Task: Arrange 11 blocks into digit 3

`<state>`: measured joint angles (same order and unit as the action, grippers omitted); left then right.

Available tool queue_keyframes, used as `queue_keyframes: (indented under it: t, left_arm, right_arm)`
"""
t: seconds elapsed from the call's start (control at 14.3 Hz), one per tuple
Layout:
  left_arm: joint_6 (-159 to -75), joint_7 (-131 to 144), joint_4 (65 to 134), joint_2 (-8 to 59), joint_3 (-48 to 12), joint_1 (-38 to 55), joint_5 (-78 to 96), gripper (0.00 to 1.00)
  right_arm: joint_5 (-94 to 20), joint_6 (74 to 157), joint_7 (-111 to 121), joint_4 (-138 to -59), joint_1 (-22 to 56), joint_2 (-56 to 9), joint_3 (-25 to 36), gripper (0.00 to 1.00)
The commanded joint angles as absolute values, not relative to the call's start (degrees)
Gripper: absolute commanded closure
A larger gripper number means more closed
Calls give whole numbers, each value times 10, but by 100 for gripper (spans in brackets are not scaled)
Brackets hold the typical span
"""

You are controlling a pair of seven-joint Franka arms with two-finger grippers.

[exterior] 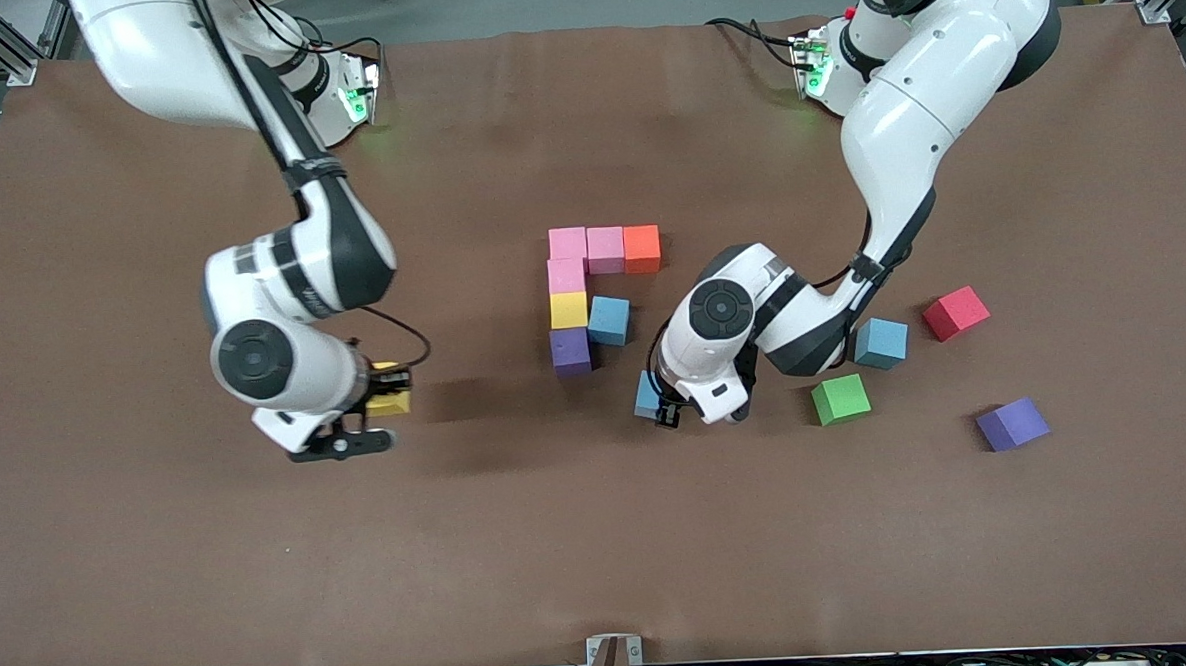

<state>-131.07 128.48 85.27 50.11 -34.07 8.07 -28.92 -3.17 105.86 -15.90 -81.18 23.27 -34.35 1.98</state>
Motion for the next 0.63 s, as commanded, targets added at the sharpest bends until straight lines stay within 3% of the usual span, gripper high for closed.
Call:
queue_keyframes:
  t: [0.0,0.28,0.56]
  left_arm:
    - [-1317,1362,958,422,-340,61,-281,76]
    - [-1390,1442,1086,353,-356,35,-281,77]
    - [-1441,1485,1144,328,-356,37,-281,77]
  right_arm:
    - [-51,1048,-204,-729,267,-404,25,72]
    - [-66,1079,-254,-655,315,-466,25,72]
    - [-68,1156,-294,-645,351,-502,25,72]
